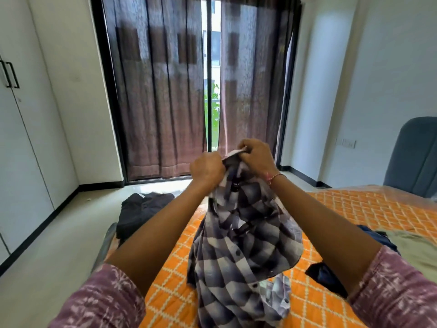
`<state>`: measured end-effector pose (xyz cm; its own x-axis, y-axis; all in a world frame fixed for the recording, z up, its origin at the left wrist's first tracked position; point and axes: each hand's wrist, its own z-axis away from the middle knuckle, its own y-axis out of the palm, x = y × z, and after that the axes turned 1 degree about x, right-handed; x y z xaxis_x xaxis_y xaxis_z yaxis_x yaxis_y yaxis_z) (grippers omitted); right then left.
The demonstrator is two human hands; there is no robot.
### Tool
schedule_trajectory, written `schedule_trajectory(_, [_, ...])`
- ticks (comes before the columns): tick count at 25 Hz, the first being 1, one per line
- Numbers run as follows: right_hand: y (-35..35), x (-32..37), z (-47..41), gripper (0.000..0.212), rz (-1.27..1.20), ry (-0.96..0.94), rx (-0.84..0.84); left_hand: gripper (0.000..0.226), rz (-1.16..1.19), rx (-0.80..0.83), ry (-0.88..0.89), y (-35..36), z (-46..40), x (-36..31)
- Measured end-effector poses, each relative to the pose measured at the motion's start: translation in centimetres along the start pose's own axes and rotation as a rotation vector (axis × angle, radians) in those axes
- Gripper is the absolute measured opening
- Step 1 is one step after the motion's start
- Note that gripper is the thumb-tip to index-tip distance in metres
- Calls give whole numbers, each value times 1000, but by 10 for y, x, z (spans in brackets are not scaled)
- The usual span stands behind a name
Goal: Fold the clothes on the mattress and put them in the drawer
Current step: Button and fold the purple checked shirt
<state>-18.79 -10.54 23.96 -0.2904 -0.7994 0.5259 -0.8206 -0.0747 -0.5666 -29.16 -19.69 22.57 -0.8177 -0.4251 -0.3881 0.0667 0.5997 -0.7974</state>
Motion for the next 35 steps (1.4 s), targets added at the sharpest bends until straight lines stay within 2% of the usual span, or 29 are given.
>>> schedule_trajectory(2, [-10, -12, 10, 13, 35, 40, 299, 29, 175, 27, -73, -7, -6, 18])
schedule_trajectory(3, [-13, -20, 18, 19, 175, 70, 452, 32, 293, 4, -138, -13, -9, 28])
schedule_trajectory(4, [-15, -31, 25, 19, 326, 111, 559, 34, 398, -41, -199, -20, -11, 37])
schedule_trajectory(5, [-17, -42, 32, 16, 418, 156, 584, 35, 458, -63, -243, -27, -12, 46])
schedule_trajectory(7, [-21, -56, 37, 24, 425, 283, 440, 33, 519, -49, -330, -38, -11, 55])
schedule_trajectory(9, [-27, -44, 29, 26, 157, 451, 104, 26, 620, -35, -413, -44, -10, 56])
schedule_trajectory(11, [-31, -15, 11, 24, -123, 493, -189, 29, 942, 15, -499, -50, -10, 43])
schedule_trajectory(12, [-36, 3, -2, 23, -124, 454, -208, 32, 1050, 10, -489, -54, -10, 36])
schedule_trajectory(13, [-43, 20, -11, 23, -62, 396, -155, 30, 1099, -17, -435, -58, -13, 31])
schedule_trajectory(15, [-54, 49, -21, 30, 117, 277, -36, 16, 950, -141, -227, -68, -18, 23])
schedule_trajectory(16, [-58, 56, -26, 35, 123, 245, -18, 13, 822, -170, -86, -74, -18, 21])
schedule_trajectory(18, [-55, 65, -33, 38, -1, 166, 18, 38, 554, -100, 157, -77, -16, 13])
schedule_trajectory(20, [-45, 72, -31, 28, -98, 96, 69, 52, 308, -100, 290, -67, -6, -3])
schedule_trajectory(22, [-37, 72, -26, 22, -208, 34, 108, 37, 254, -228, 326, -54, 0, -11])
schedule_trajectory(24, [-31, 60, -10, 26, -457, 32, 186, 19, 313, -295, 290, -49, -3, -9])
schedule_trajectory(26, [-20, 30, 17, 48, -656, 35, 227, 15, 412, -283, 254, -51, -9, -2])
schedule_trajectory(28, [5, -6, 53, 64, -663, 50, 367, 20, 537, -280, 249, -62, -12, 1])
schedule_trajectory(30, [37, -31, 90, 51, -717, 199, 568, 20, 636, -299, 272, -79, -15, -2])
schedule_trajectory(32, [60, -37, 112, 37, -803, 376, 684, 16, 651, -338, 275, -91, -21, -1])
schedule_trajectory(35, [72, -22, 118, 27, -844, 596, 968, 15, 652, -340, 187, -80, -32, 15])
